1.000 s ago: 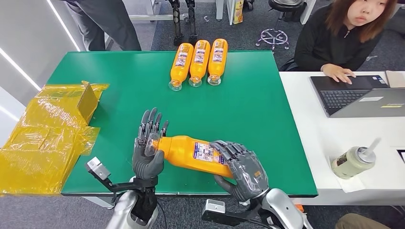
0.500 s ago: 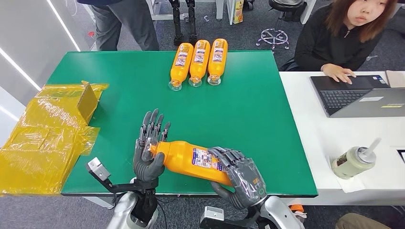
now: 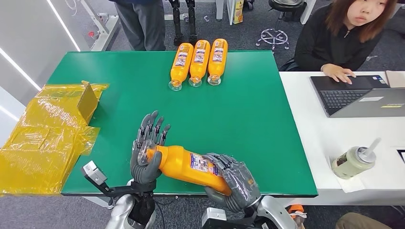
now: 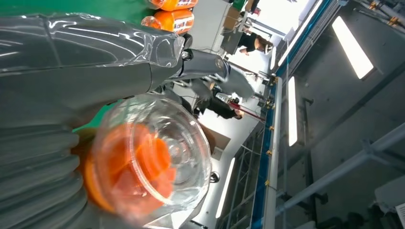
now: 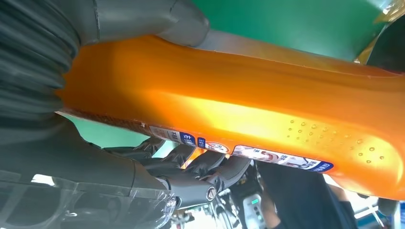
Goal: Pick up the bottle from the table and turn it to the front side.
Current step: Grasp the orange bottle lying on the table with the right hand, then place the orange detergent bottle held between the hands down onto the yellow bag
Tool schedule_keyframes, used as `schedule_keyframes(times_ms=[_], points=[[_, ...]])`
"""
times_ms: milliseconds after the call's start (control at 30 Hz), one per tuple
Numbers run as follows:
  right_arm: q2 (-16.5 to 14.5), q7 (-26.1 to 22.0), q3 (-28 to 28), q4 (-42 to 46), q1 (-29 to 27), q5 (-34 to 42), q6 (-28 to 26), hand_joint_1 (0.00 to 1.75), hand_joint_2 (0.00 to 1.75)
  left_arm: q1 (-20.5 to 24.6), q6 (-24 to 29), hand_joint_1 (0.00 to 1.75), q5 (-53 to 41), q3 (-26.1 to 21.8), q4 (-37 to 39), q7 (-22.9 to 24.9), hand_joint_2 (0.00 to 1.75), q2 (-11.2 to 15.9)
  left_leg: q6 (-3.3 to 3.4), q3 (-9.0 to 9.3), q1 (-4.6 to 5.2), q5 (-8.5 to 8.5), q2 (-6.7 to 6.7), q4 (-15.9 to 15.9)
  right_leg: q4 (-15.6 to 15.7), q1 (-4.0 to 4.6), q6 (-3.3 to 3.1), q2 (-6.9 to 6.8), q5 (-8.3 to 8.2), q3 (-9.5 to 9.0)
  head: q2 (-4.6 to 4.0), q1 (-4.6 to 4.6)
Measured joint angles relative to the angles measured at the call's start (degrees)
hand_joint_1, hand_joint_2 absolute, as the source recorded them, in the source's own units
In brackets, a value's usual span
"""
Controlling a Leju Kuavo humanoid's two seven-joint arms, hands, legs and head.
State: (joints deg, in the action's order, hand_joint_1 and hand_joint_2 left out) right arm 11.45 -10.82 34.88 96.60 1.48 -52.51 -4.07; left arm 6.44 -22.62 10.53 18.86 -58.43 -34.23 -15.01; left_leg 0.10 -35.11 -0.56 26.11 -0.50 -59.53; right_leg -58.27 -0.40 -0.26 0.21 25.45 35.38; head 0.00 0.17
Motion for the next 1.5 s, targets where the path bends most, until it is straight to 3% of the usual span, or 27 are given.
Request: schedule_keyframes(times_ms=[100, 233, 700, 733, 833, 867, 1367, 1500], points=[[0.72, -0.10, 0.35, 0.07, 1.63, 0.55, -1.39, 1.75, 1.75, 0.01, -0.62, 1.57, -0.13, 0.00, 0.01, -0.31, 1.75, 0.02, 0.00, 0.01, 0.00, 0.00, 0.00, 0.00, 0.00, 0.00, 0.00, 0.00, 0.00, 0.00, 0.00, 0.00], [1.37, -0.30, 0.80, 0.52, 2.83, 0.95, -3.04, 1.75, 1.75, 0.03, -0.91, 1.57, -0.10, 0.00, 0.01, -0.78, 1.75, 0.02, 0.00, 0.01, 0.00, 0.00, -0.01, 0.00, 0.00, 0.00, 0.00, -0.01, 0.00, 0.00, 0.00, 0.00], [1.12, 1.01, 2.81, 2.77, 0.47, -2.97, -6.57, 1.73, 1.75, 0.74, -1.26, 1.72, 1.43, 0.00, 0.12, -1.46, 1.75, -0.03, -0.01, 0.00, 0.00, 0.01, 0.00, 0.01, 0.00, 0.01, 0.00, -0.01, 0.02, 0.01, 0.00, 0.01], [0.90, 1.32, 2.85, 3.08, 0.09, -3.69, -6.64, 1.39, 1.75, 0.75, -1.49, 1.73, 1.70, 0.00, 0.16, -1.40, 1.75, -0.03, -0.01, 0.00, 0.00, 0.01, 0.00, 0.01, 0.00, 0.01, -0.01, 0.00, 0.02, 0.01, 0.00, 0.01], [0.21, 1.89, 2.85, 4.07, -1.14, -5.49, -6.55, 0.14, 1.75, 0.77, -2.18, 1.75, 2.50, 0.00, 0.32, -1.12, 1.75, -0.04, -0.01, 0.00, 0.00, 0.01, 0.00, 0.01, 0.00, 0.01, -0.01, 0.00, 0.03, 0.02, 0.00, 0.01], [-0.02, 1.83, 2.86, 4.43, -1.60, -6.08, -6.45, 0.04, 1.75, 0.78, -2.43, 1.75, 2.74, 0.00, 0.39, -0.91, 1.75, -0.05, -0.02, 0.00, 0.00, 0.01, 0.00, 0.01, 0.00, 0.01, -0.02, 0.00, 0.03, 0.02, 0.00, 0.01], [-3.24, -1.14, 3.04, 7.57, -6.14, -8.10, -7.42, 0.00, 1.75, 0.23, -2.51, 1.75, 3.85, 0.02, 1.09, 0.59, 1.75, -0.02, -0.06, -0.01, -0.01, 0.04, 0.02, 0.02, 0.00, 0.01, -0.02, 0.02, 0.05, 0.04, 0.00, 0.00], [-4.14, -2.28, 3.04, 8.31, -6.94, -8.38, -8.99, 0.00, 1.75, -0.24, 0.87, 1.75, 0.82, 0.01, 0.83, -0.35, 1.75, 0.16, -0.09, 0.00, -0.01, 0.07, 0.02, 0.04, 0.00, 0.01, -0.04, 0.02, 0.07, 0.04, 0.00, 0.00]])
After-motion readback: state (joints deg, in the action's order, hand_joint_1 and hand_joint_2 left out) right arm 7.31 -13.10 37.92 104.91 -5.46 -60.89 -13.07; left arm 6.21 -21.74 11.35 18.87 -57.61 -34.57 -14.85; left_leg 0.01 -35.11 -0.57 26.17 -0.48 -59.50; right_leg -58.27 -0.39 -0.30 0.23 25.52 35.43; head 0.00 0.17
